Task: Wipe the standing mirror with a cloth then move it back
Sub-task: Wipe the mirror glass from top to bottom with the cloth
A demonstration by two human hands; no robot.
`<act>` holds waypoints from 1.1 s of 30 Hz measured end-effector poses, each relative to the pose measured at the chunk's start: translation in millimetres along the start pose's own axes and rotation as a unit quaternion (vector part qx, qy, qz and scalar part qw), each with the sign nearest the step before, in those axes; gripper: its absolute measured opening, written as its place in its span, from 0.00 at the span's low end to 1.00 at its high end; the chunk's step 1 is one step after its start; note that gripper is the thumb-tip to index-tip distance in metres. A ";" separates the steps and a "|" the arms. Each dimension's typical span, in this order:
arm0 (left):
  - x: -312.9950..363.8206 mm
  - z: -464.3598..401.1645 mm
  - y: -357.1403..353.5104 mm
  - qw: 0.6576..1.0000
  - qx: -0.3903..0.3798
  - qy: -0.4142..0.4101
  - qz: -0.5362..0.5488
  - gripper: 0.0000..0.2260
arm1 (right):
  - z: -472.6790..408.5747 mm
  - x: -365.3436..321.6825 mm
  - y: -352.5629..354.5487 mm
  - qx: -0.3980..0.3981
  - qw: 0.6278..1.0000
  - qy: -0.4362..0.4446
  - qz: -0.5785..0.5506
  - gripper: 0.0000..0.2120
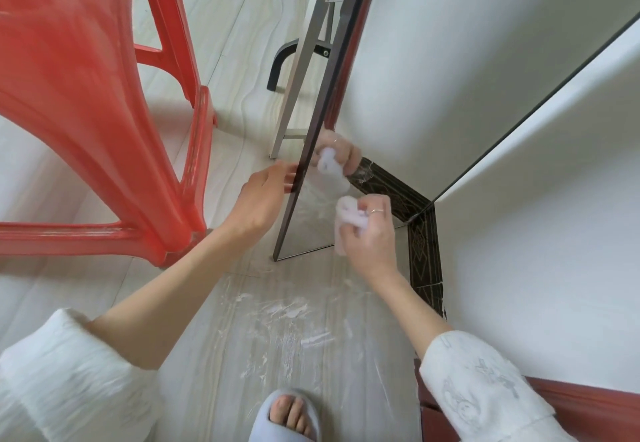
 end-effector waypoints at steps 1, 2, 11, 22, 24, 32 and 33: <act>-0.2 0.4 -0.1 1.000 0.003 0.005 0.001 0.14 | -7.5 -0.6 9.1 0.022 0.997 -0.047 -0.048 0.07; 0.9 1.4 -0.6 1.000 0.007 0.006 0.002 0.14 | -13.6 -1.0 16.8 0.035 0.992 -0.093 -0.083 0.09; 7.0 10.2 -0.5 1.000 -0.007 -0.014 -0.020 0.13 | -38.0 -14.6 61.3 0.088 0.960 -0.165 -0.210 0.15; 3.1 5.0 0.1 1.000 0.001 -0.001 -0.008 0.14 | -38.4 -19.4 64.4 0.283 0.945 -0.142 -0.075 0.11; 3.4 5.0 0.0 1.000 -0.003 -0.002 -0.008 0.14 | -37.8 -22.7 58.2 0.279 0.947 -0.136 -0.080 0.11; 6.1 7.5 0.9 1.000 -0.016 -0.005 -0.015 0.14 | -34.9 -31.0 36.3 0.231 0.954 -0.107 -0.156 0.24; 5.8 7.3 1.2 1.000 -0.018 -0.005 -0.017 0.14 | -37.8 -29.9 35.7 0.237 0.955 -0.102 -0.148 0.23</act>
Point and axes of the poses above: each hand's wrist, its own z-axis away from the middle knuckle, its own y-axis out of the back of the hand, x = y × z, the point moved 5 cm from there along -z, towards the middle knuckle, and after that the axes turned 13 degrees about -z, right-handed, at the moved point
